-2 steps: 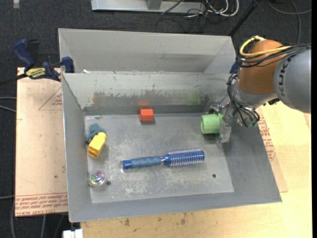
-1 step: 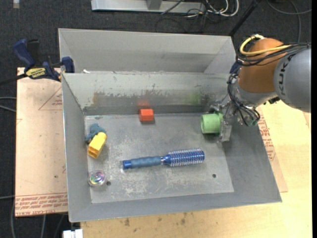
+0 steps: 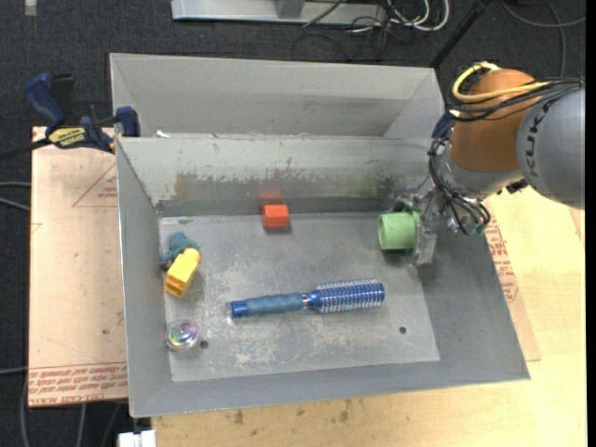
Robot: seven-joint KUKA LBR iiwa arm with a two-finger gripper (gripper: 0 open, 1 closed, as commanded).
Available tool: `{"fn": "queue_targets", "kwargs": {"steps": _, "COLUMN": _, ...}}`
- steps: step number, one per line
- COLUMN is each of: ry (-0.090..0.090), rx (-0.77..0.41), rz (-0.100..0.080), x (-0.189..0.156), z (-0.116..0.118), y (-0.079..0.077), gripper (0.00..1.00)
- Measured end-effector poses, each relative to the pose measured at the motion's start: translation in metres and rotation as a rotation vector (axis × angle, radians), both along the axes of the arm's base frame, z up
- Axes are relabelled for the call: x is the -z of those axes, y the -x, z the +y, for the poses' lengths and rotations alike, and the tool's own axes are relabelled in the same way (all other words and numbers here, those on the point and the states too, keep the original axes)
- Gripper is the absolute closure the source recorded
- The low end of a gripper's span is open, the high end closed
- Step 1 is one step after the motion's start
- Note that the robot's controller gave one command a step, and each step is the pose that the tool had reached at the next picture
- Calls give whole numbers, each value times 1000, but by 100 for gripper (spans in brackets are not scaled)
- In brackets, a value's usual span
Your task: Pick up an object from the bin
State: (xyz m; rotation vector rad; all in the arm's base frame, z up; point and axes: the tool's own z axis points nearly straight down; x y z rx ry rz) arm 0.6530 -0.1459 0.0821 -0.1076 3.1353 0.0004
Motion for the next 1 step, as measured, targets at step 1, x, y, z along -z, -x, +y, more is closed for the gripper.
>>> {"fn": "queue_targets", "kwargs": {"steps": 1, "ry": 3, "rx": 0, "rz": -9, "x": -82, "z": 0, "y": -3, "gripper": 100}}
